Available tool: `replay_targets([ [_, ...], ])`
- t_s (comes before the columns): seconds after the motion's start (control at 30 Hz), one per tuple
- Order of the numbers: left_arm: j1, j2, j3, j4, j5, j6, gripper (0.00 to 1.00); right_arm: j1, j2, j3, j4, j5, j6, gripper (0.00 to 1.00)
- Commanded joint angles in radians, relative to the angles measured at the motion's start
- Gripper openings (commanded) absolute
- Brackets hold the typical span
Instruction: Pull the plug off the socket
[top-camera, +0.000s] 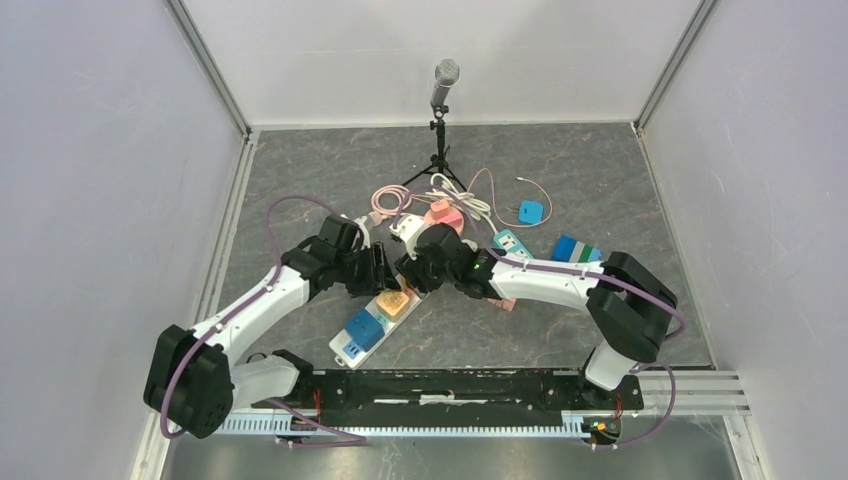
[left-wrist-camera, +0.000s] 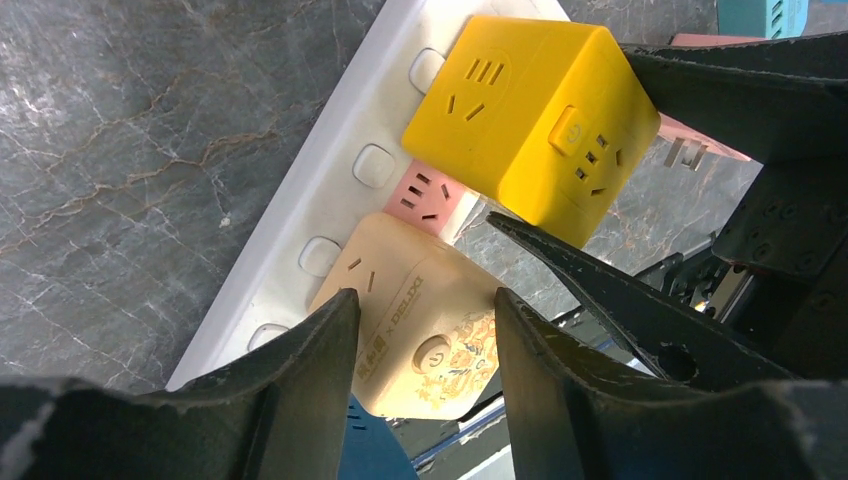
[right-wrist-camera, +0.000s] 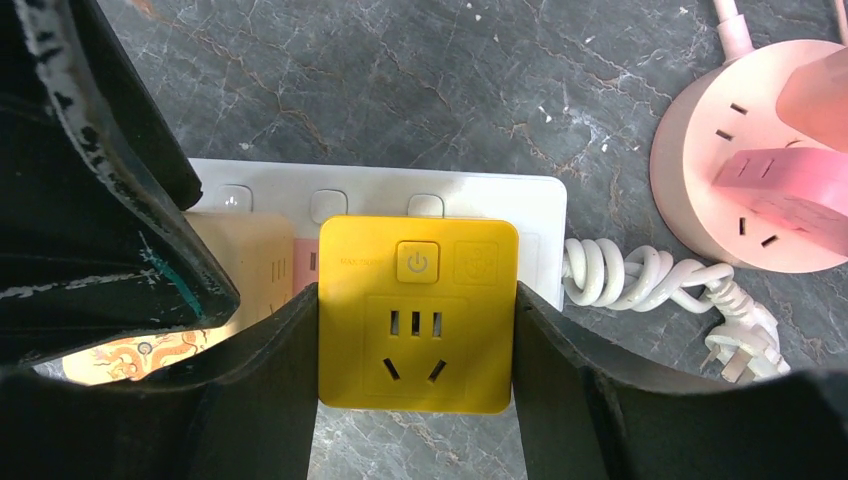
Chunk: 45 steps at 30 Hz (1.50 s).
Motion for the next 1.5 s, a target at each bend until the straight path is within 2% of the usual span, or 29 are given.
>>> replay_targets([
  [0.0,-0.008,-0.013,-0.025,-0.078,0.07,0.016,0.57,0.005,-0.031,0.063,0.078,0.051,-0.003,0.0],
  [0.1,-0.008,-0.019,-0.025,-0.09,0.072,0.008,0.56,0.001,-0.028,0.086,0.059,0.119,0.024,0.0],
  [0.23,-0.008,-0.039,-0.002,-0.09,0.085,0.006,0.63,-0.015,-0.019,0.099,0.013,0.173,0.052,0.0],
  [0.37,-0.009,-0.032,0.015,-0.089,0.097,0.031,0.66,-0.027,-0.023,0.096,0.032,0.187,0.055,0.0],
  [0.57,-0.008,0.01,0.016,-0.109,0.079,0.055,0.47,-0.027,-0.02,0.099,0.048,0.164,0.028,0.0],
  [0.63,-0.01,0.02,0.01,-0.125,0.07,0.056,0.43,-0.041,-0.025,0.093,0.05,0.111,0.04,0.0],
  [0.77,-0.011,0.017,-0.004,-0.106,0.056,0.024,0.42,-0.123,-0.078,0.033,0.201,-0.137,0.143,0.0],
  [0.9,-0.019,0.059,-0.003,-0.108,0.019,0.03,0.42,-0.112,-0.078,0.058,0.183,-0.148,0.066,0.0],
  [1.1,-0.06,0.122,-0.004,-0.127,-0.083,0.018,0.4,-0.042,-0.116,-0.007,0.222,-0.041,-0.109,0.0],
  [1.27,-0.074,0.135,0.005,-0.142,-0.144,0.009,0.39,-0.048,-0.135,0.007,0.217,-0.003,-0.11,0.0],
  [1.37,-0.075,0.137,0.006,-0.14,-0.155,0.007,0.38,-0.093,-0.139,0.002,0.248,-0.119,-0.027,0.0],
  [1.47,-0.074,0.138,0.01,-0.14,-0.167,0.005,0.38,-0.089,-0.136,-0.009,0.266,-0.127,-0.025,0.0],
])
